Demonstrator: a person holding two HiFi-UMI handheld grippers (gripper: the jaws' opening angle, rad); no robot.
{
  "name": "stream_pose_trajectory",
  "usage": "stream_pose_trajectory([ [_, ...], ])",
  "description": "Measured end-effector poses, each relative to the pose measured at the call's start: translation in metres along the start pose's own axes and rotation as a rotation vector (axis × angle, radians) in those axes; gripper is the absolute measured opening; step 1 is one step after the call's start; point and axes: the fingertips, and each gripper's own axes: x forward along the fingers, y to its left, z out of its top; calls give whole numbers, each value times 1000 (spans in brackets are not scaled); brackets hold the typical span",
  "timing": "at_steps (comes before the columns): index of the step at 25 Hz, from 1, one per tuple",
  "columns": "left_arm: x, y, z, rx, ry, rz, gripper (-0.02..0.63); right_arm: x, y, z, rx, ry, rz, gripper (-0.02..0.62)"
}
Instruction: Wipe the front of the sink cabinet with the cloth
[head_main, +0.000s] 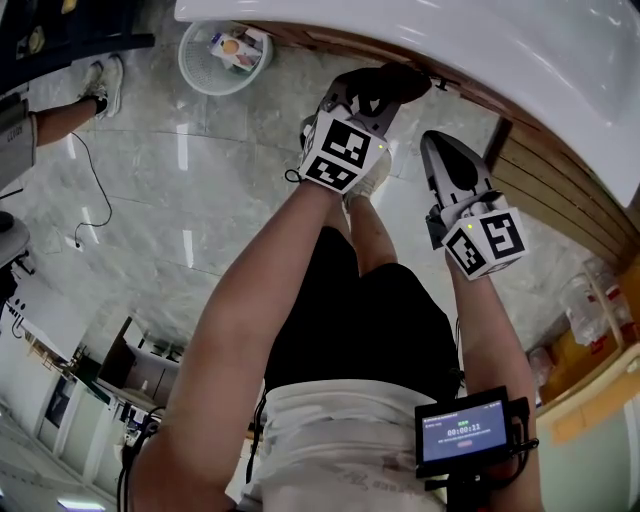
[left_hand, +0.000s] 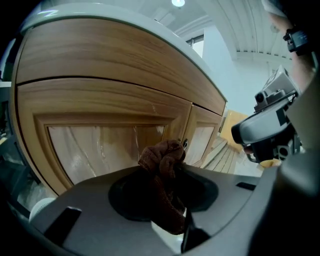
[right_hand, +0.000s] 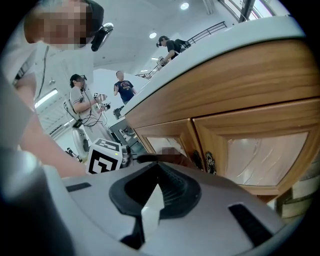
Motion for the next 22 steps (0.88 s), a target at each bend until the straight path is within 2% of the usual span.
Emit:
stream_pose_trajectory([
  [5,-16,-2,8,-42,-58,-19,123,3,2,-2,18,5,3,12],
  [10,-27,33,-5,-83,-41,75,123,1,2,-9,35,15,0,12],
  [18,-34,72,-7,-88,-24,162,123,0,0,-16,48,28,-3,12],
  [22,-53,102,-18,-119,-9,237,124,3,6,-15,43,29,5,12],
])
